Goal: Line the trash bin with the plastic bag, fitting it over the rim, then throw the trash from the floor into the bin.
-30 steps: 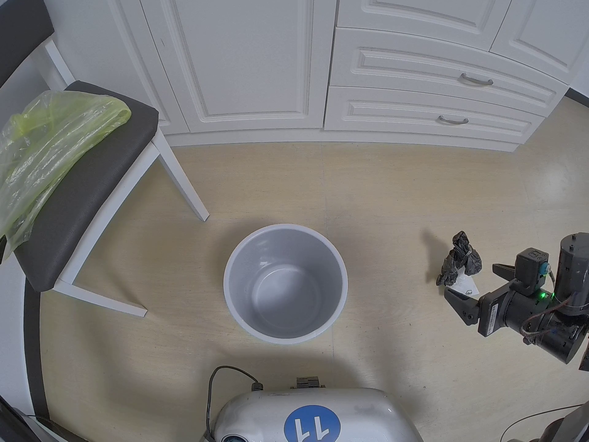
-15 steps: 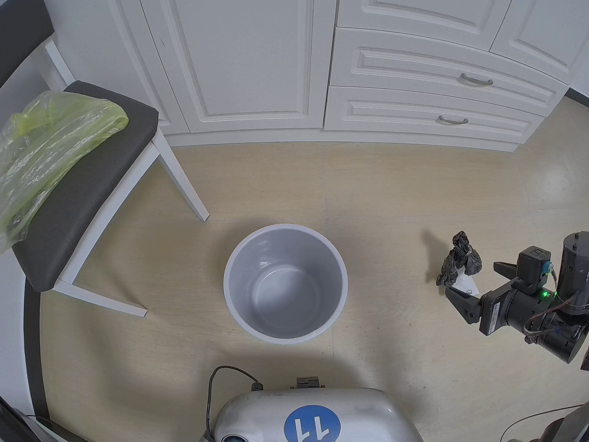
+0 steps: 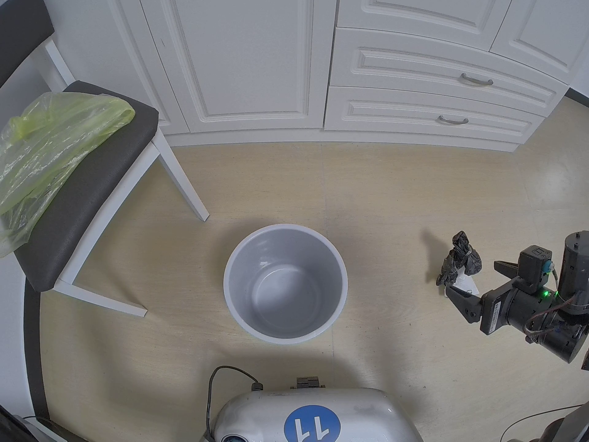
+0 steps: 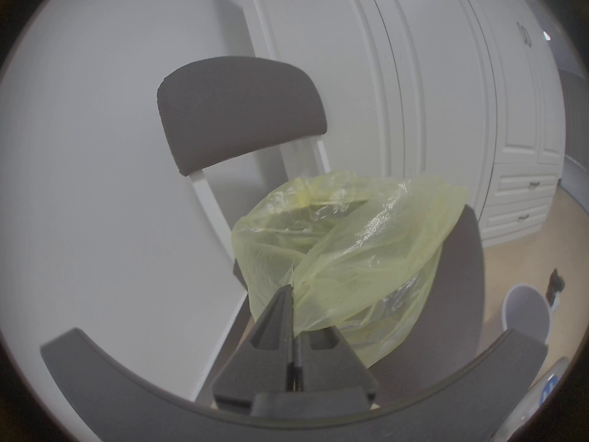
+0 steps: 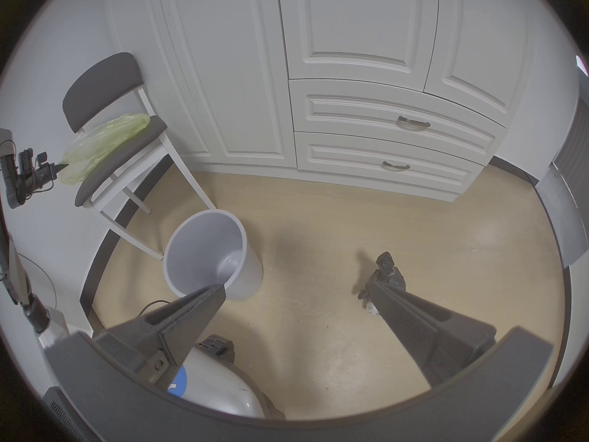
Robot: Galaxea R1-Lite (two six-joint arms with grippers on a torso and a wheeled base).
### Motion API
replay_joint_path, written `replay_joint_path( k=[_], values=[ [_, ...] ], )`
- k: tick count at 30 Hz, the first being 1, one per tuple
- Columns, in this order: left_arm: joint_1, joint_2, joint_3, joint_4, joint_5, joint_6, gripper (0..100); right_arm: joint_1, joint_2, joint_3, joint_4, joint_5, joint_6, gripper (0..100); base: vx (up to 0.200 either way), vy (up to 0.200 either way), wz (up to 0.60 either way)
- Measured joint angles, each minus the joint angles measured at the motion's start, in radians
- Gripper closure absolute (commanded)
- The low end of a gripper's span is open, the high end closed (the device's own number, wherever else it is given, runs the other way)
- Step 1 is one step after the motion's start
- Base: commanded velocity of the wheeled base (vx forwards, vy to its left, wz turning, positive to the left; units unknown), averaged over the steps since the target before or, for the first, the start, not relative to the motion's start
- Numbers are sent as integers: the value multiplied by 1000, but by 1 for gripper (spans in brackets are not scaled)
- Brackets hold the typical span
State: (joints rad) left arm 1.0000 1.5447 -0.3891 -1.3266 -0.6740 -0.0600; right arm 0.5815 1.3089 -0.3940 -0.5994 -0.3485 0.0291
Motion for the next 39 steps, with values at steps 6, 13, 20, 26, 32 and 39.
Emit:
replay_joint_path(
  k=[6, 13, 20, 26, 32, 39],
  values=[
    [-30, -84, 24, 0, -20, -96, 100, 17, -5, -1, -3, -1, 1, 0, 0, 0, 0],
    [-180, -204, 40, 3, -17, -278, 100, 53, 1, 11, -88, -5, 2, 0, 0, 0, 0],
    [-313, -323, 56, 12, -14, -341, 100, 99, 21, 29, -139, -9, 5, 0, 0, 0, 0],
    [-415, -401, 60, 15, -13, -481, 100, 140, 27, 32, -144, -10, 21, 0, 0, 0, 0],
    [-501, -452, 49, 14, 0, -617, 100, 157, 29, 32, -146, -10, 27, 0, 0, 0, 0],
    [-624, -522, 33, 18, 26, -690, 100, 179, 31, 29, -148, -10, 47, 0, 0, 0, 0]
  ],
)
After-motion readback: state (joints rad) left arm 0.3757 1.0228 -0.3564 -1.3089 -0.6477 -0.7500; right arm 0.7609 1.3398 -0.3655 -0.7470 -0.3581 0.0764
